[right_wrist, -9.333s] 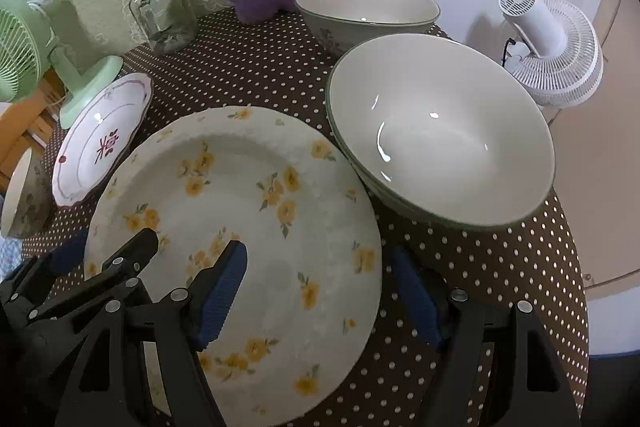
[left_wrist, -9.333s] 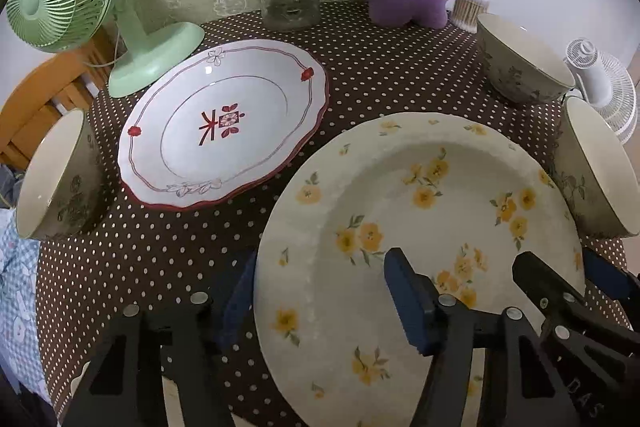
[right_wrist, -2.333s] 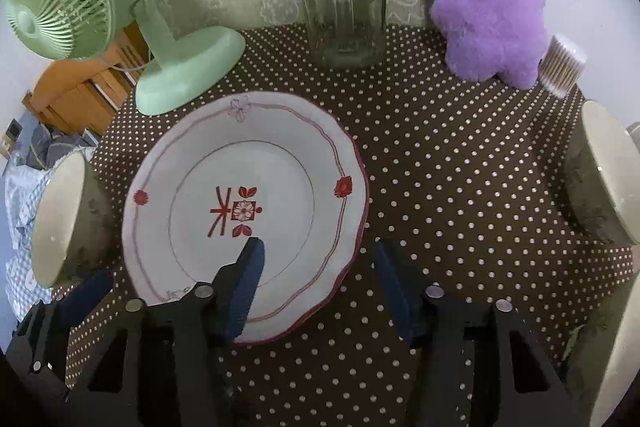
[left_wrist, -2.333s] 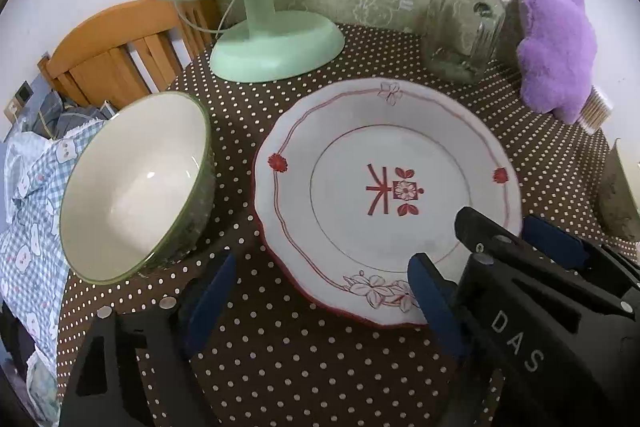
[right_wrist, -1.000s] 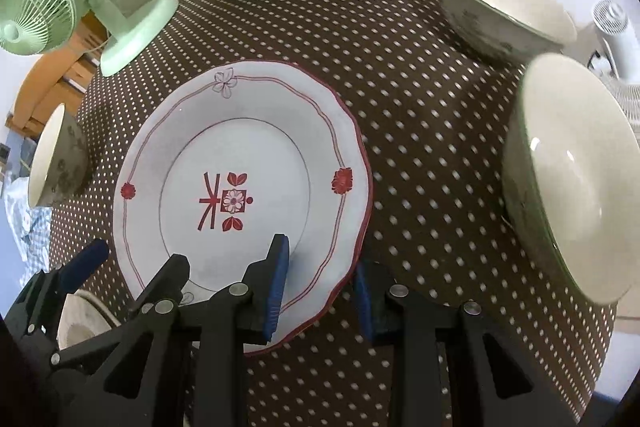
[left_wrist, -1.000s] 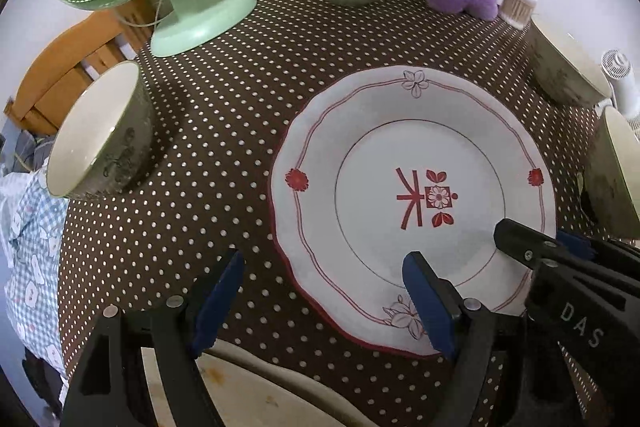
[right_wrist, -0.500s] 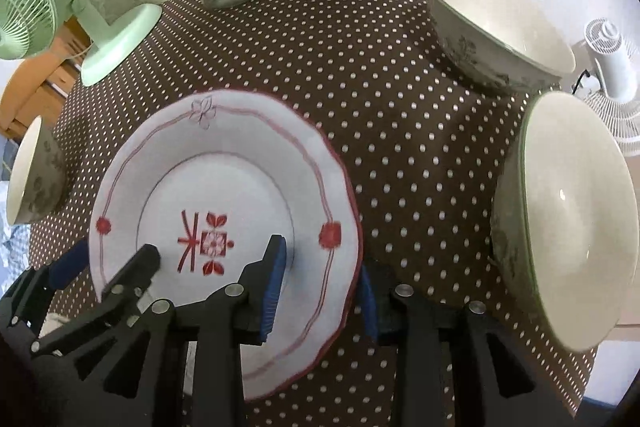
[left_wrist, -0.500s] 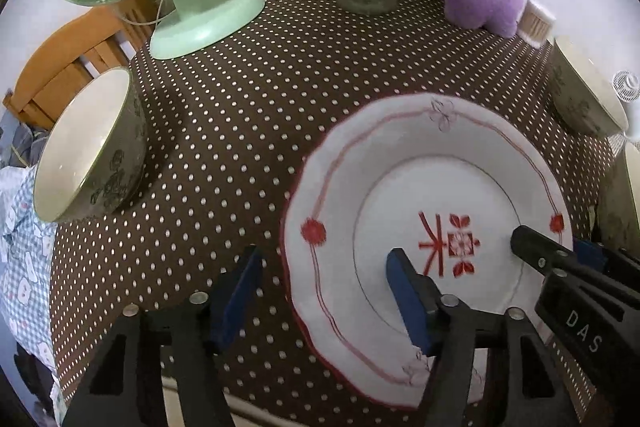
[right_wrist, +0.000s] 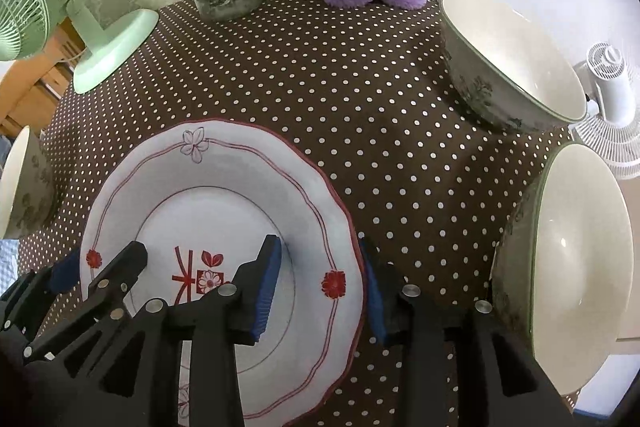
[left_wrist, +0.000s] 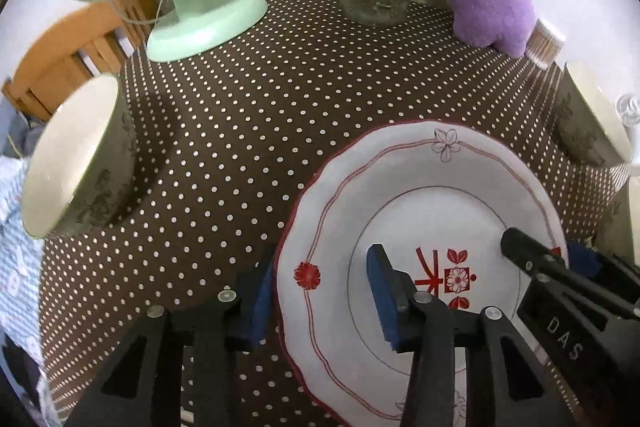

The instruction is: Organize plates and bowls

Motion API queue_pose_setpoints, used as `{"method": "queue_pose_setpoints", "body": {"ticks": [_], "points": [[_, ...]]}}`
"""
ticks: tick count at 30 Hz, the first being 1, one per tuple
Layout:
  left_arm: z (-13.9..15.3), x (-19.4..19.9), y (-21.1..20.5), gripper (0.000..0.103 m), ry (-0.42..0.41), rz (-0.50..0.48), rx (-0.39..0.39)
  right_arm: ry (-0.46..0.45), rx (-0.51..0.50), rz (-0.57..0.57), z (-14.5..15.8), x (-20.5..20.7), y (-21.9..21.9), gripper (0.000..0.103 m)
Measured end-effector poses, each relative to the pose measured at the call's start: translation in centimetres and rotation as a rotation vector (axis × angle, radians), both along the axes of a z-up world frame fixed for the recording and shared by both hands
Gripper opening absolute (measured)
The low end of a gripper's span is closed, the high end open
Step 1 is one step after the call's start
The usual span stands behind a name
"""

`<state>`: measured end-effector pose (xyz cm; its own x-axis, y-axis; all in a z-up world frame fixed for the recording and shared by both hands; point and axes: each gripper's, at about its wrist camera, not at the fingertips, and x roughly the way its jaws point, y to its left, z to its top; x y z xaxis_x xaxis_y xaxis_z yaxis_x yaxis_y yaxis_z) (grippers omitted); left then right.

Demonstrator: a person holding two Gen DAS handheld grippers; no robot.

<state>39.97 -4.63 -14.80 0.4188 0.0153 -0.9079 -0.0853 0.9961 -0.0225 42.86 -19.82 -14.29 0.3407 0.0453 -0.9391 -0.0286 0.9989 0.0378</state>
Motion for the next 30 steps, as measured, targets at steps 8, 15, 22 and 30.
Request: {"method": "queue_pose_setpoints", "body": {"ticks": [8, 15, 22, 30], "points": [[0.1, -0.9, -0.1, 0.040, 0.006, 0.006, 0.000, 0.001, -0.016, 0.003, 0.4, -0.6, 0.3, 0.042], [0.4, -3.3, -1.0, 0.040, 0.015, -0.002, 0.012, 0.006, -0.045, 0.015, 0.7, -2.6, 0.1, 0.042], [1.7, -5.1, -1.9, 0.040, -0.001, -0.021, 0.018, 0.004, -0.036, 0.000, 1.8, -4.7, -0.9, 0.042], [4.1, -7.2, -2.3, 0.040, -0.026, -0.020, 0.033, -0.018, -0.023, 0.008, 4.3, -6.3, -0.8, 0.042]]}}
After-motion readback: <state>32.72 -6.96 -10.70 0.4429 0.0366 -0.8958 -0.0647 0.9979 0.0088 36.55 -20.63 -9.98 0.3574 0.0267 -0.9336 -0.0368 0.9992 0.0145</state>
